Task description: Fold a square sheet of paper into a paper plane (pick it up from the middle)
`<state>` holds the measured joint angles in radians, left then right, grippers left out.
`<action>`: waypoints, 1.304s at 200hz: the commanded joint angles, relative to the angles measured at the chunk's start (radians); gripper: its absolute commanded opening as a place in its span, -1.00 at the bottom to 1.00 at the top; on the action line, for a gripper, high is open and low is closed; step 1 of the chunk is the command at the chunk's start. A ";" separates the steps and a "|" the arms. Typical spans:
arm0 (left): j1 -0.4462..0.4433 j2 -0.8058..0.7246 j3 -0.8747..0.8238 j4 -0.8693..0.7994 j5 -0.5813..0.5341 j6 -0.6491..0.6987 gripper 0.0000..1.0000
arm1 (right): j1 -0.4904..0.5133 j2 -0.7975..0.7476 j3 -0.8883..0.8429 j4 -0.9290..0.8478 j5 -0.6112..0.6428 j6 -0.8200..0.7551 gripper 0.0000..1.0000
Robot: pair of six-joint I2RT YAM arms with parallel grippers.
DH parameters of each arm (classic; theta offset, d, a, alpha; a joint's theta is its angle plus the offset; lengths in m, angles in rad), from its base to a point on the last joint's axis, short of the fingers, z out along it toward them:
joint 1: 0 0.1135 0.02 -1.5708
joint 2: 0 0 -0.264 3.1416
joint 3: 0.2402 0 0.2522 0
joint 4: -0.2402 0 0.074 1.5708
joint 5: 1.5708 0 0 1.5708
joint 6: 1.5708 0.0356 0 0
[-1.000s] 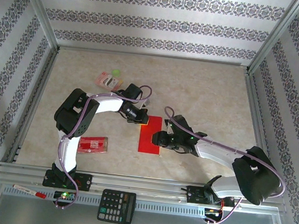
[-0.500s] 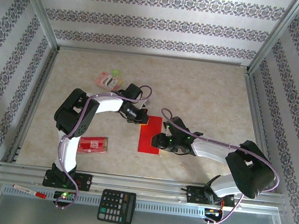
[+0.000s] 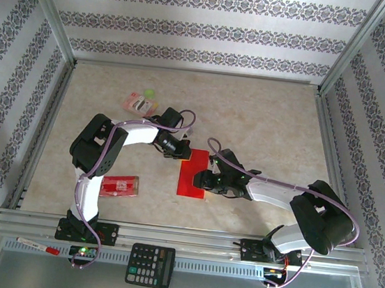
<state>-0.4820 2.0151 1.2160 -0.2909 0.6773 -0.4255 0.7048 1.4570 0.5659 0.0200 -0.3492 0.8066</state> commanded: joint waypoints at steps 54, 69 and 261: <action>0.011 0.036 0.000 -0.071 -0.029 0.025 -1.00 | -0.038 0.051 -0.044 0.185 0.008 0.212 -0.19; 0.010 0.036 0.003 -0.071 -0.031 0.025 -1.00 | -0.055 0.060 -0.039 0.226 -0.001 0.227 -0.23; -0.084 -0.502 -0.375 0.305 -0.182 -0.037 0.08 | -0.185 0.060 -0.018 0.257 -0.012 0.452 -0.95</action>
<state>-0.4950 1.7046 0.9939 -0.1768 0.6151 -0.4679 0.5289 1.5543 0.5575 0.2790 -0.3889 1.1625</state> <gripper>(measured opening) 0.512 0.041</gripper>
